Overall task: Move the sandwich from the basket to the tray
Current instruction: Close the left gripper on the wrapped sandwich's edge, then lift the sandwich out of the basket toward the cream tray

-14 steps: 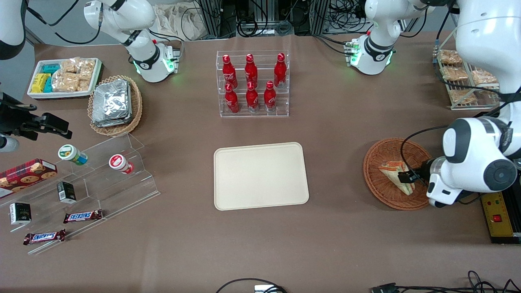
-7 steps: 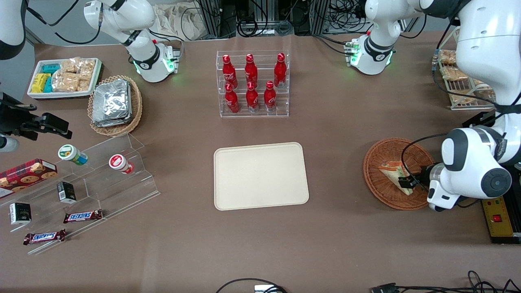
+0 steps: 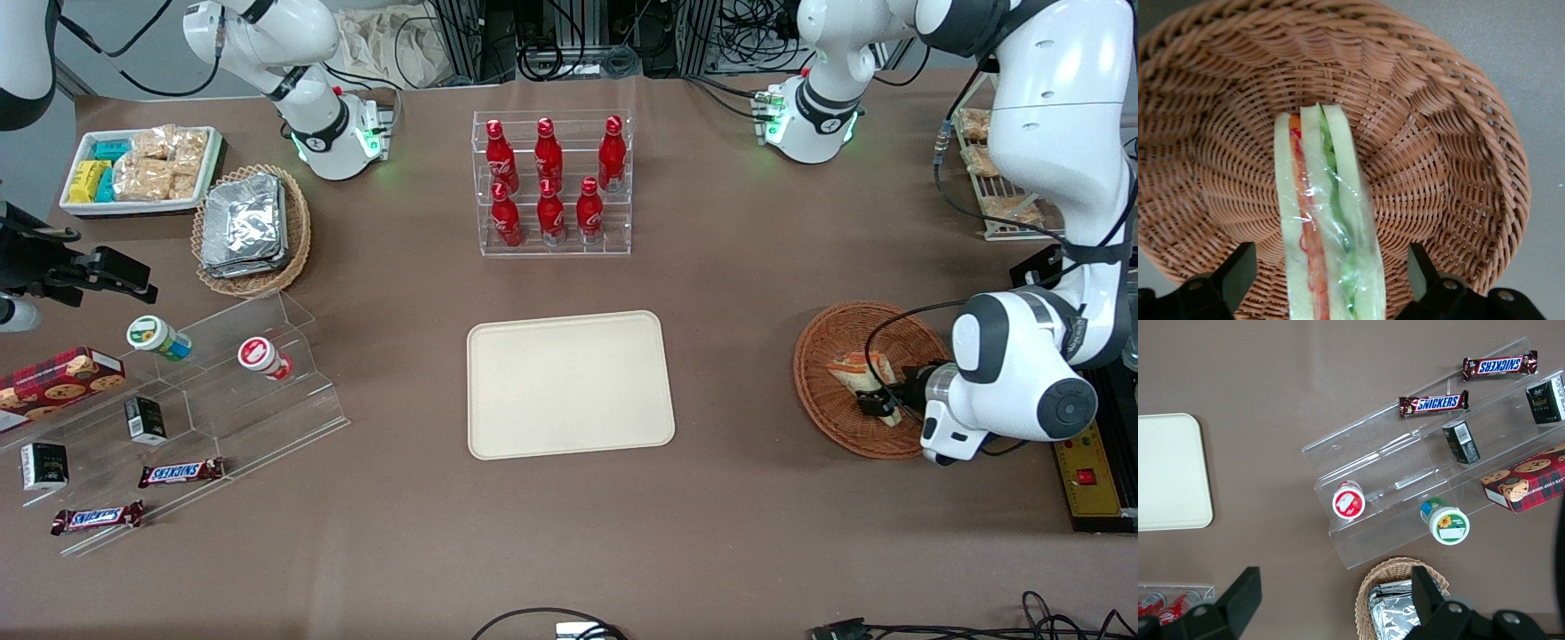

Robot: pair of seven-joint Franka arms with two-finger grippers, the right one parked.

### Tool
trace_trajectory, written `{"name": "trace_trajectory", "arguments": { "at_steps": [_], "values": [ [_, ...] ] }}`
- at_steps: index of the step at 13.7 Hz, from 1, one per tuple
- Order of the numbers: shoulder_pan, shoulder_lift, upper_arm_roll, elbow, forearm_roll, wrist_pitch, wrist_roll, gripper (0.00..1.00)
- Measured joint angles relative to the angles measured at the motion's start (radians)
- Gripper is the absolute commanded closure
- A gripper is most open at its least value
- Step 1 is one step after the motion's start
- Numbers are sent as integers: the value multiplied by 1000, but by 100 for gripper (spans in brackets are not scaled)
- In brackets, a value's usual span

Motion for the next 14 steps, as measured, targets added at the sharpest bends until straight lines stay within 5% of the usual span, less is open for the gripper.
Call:
{"name": "trace_trajectory", "arguments": {
  "at_steps": [4,11,14],
  "values": [
    [0,10,0,-68,-10,93,0,3],
    [-1,9,-1,-83,-12,108,0,51],
    [-1,1,-1,-83,-12,107,0,54]
  ]
}}
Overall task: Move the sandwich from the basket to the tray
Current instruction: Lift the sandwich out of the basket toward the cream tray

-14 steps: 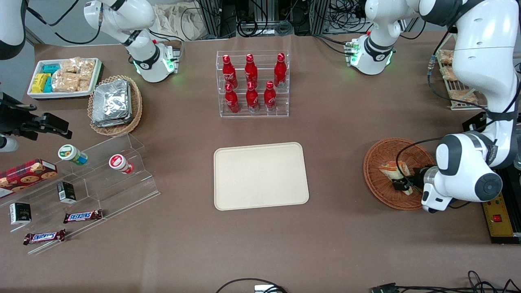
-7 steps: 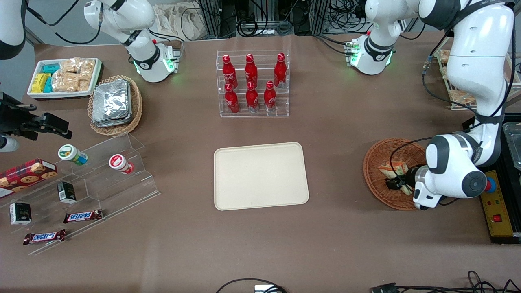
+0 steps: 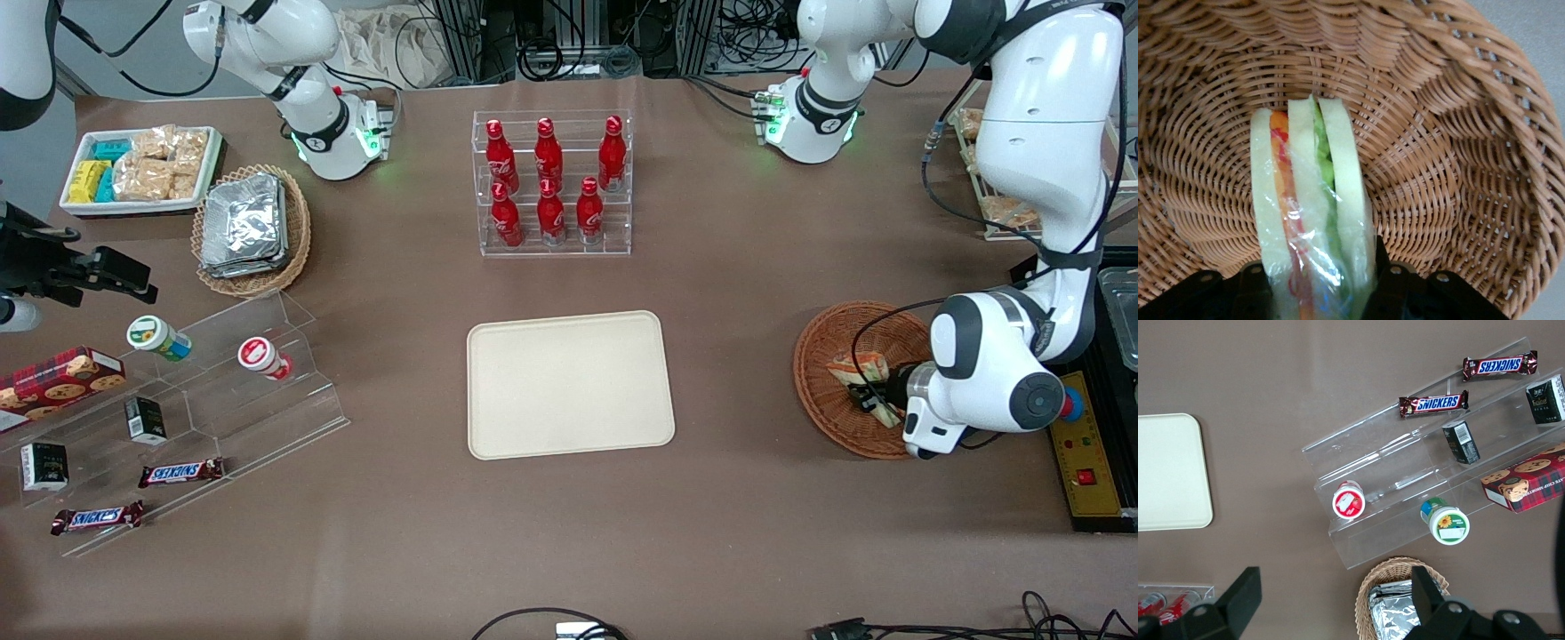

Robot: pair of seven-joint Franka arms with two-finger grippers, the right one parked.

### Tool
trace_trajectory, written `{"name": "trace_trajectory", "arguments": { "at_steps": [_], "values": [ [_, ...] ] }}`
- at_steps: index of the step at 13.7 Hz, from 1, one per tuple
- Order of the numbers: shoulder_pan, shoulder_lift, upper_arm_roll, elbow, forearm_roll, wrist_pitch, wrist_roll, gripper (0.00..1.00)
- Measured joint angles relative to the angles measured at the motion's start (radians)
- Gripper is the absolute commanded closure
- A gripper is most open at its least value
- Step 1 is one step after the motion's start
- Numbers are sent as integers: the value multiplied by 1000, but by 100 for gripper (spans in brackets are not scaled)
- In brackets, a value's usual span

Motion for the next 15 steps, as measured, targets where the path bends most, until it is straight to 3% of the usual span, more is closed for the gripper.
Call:
{"name": "trace_trajectory", "arguments": {
  "at_steps": [4,8,12,15],
  "values": [
    [0,-57,-3,7,0,-58,0,54],
    [-7,-211,-27,22,0,-214,4,54],
    [-10,-349,-108,36,0,-306,52,54],
    [-13,-367,-208,48,-1,-309,53,54]
  ]
}}
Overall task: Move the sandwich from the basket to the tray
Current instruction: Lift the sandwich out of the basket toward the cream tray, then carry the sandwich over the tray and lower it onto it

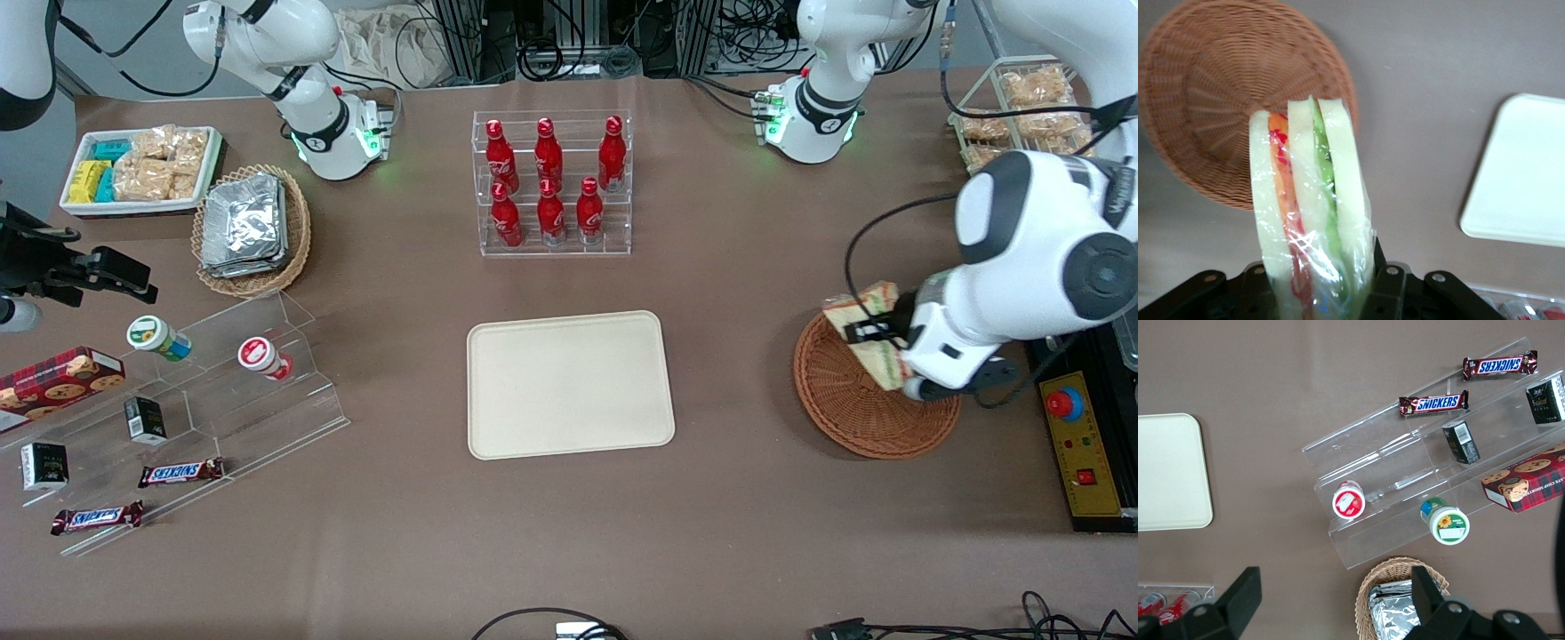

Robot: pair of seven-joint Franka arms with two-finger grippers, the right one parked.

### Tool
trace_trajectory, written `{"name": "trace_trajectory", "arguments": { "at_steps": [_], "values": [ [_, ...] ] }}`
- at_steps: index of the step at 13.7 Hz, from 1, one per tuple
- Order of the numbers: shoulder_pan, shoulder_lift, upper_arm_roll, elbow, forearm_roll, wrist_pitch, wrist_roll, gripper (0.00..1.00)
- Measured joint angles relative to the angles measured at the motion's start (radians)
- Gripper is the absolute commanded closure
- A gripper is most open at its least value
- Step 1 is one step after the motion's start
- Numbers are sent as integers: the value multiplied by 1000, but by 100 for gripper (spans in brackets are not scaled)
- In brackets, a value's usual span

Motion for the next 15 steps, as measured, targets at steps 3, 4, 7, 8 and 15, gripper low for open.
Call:
{"name": "trace_trajectory", "arguments": {
  "at_steps": [3,4,7,8,15],
  "values": [
    [-8,8,-79,4,0,3,-5,54],
    [-11,13,-94,9,0,4,-5,54],
    [-53,38,-105,28,0,9,-5,54],
    [-72,51,-106,33,0,14,-5,54],
    [-188,205,-109,84,0,111,-5,53]
  ]
}}
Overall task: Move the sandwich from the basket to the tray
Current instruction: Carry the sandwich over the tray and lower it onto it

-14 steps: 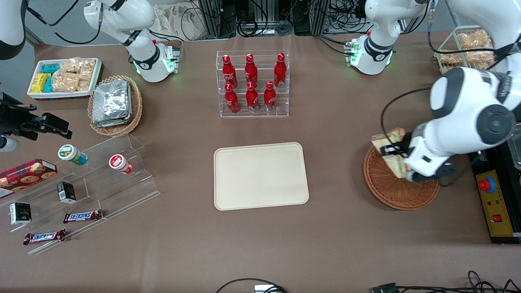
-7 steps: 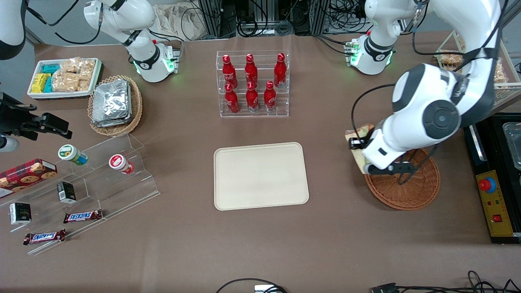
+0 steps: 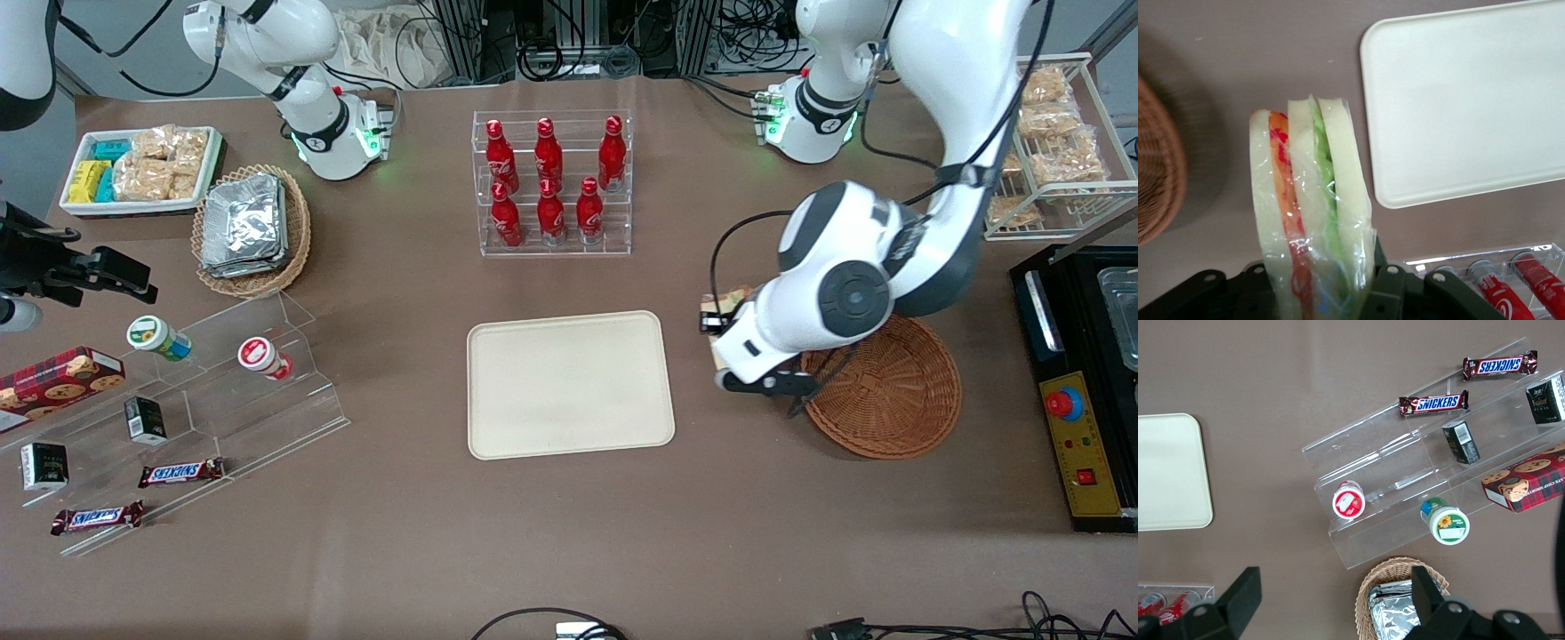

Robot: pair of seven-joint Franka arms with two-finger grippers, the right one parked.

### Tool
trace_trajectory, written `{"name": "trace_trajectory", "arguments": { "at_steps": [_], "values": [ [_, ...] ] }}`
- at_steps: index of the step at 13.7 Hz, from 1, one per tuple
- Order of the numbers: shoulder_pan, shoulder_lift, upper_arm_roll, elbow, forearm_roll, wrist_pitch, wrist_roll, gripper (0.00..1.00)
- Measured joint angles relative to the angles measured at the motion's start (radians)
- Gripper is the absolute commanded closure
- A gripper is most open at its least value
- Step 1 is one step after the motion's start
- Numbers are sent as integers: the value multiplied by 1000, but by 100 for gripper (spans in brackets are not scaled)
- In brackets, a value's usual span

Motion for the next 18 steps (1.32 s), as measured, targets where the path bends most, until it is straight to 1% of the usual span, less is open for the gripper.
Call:
{"name": "trace_trajectory", "arguments": {
  "at_steps": [5,9,12,18],
  "values": [
    [-38,121,0,13,0,103,-2,53],
    [-89,198,-1,27,0,206,-56,53],
    [-113,239,0,29,0,254,-71,53],
    [-118,285,1,30,0,299,-74,52]
  ]
}}
